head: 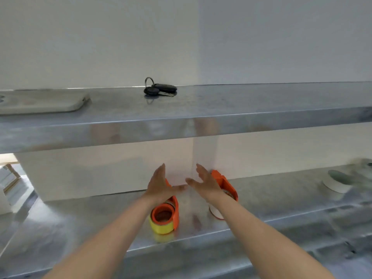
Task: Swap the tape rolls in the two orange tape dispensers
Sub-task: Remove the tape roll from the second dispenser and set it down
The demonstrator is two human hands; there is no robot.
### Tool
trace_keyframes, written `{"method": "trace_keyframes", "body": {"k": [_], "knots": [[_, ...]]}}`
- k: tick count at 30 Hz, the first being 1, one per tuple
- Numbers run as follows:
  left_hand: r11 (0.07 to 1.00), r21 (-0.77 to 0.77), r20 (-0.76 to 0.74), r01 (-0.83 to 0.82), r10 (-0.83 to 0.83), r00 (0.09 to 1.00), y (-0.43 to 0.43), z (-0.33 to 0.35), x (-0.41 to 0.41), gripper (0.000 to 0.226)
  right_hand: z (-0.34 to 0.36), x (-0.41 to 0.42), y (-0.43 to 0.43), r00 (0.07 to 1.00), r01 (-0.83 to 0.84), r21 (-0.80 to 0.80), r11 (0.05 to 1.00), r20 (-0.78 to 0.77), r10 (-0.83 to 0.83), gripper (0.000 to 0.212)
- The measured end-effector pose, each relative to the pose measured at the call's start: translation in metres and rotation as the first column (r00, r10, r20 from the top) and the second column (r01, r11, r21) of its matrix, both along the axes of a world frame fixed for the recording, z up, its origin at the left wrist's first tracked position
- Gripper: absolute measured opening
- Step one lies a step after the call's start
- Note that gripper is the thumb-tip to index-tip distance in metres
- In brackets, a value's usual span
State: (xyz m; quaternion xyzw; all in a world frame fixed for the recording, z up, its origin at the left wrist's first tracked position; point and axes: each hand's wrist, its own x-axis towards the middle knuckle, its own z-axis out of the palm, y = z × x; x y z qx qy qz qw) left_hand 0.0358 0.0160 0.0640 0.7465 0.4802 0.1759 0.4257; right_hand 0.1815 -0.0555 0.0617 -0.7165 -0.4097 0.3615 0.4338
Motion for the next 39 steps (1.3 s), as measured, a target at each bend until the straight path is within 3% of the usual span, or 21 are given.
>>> {"method": "trace_keyframes", "body": {"k": [3, 6, 14, 23, 31, 39], "knots": [[0.985, 0.073, -0.103, 0.153, -0.145, 0.984, -0.006, 0.020, 0.027, 0.136, 0.024, 0.024, -0.034, 0.993, 0.048, 0.022, 0.999, 0.109, -0.050, 0.086], [0.950, 0.130, -0.165, 0.283, -0.261, 0.951, -0.020, 0.033, 0.059, 0.130, 0.048, 0.050, -0.075, 0.974, 0.099, 0.024, 0.995, 0.201, -0.102, 0.087], [0.871, 0.163, -0.215, 0.463, -0.427, 0.878, -0.072, 0.054, 0.144, 0.123, 0.063, 0.126, -0.169, 0.941, 0.270, -0.024, 0.963, 0.220, -0.258, 0.094], [0.847, 0.185, -0.116, 0.498, -0.484, 0.867, -0.148, 0.055, 0.234, 0.113, 0.063, 0.207, -0.236, 0.933, 0.288, -0.016, 0.957, 0.227, -0.277, 0.086], [0.887, 0.154, -0.026, 0.434, -0.436, 0.900, -0.204, 0.044, 0.316, 0.104, 0.062, 0.289, -0.295, 0.934, 0.279, -0.034, 0.960, 0.239, -0.264, 0.083], [0.978, 0.058, -0.081, 0.199, -0.194, 0.978, -0.169, 0.014, 0.261, 0.110, 0.036, 0.272, -0.245, 0.984, 0.056, -0.087, 0.995, 0.172, -0.040, 0.078]]}}
